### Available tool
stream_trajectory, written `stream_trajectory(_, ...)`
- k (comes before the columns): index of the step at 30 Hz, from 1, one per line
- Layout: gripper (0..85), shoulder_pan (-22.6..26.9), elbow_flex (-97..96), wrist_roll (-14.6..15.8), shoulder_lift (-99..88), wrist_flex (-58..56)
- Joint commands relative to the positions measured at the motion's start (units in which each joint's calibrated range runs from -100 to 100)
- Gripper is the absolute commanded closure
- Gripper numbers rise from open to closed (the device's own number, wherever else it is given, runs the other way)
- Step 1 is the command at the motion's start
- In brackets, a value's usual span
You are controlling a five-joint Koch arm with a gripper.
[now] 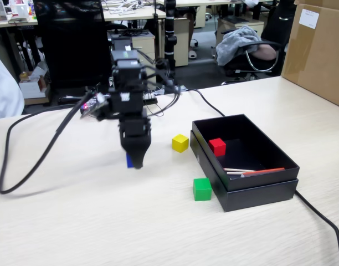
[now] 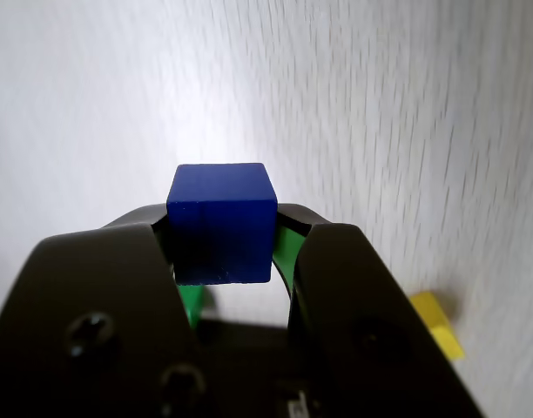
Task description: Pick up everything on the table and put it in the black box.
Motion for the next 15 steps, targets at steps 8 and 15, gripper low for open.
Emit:
stream_trajectory(8,82.7,14.0,5.9,4.0,-18.3,-0.1)
stream_trajectory(15,82.2,21.0,12.6,7.9,3.7,0.0)
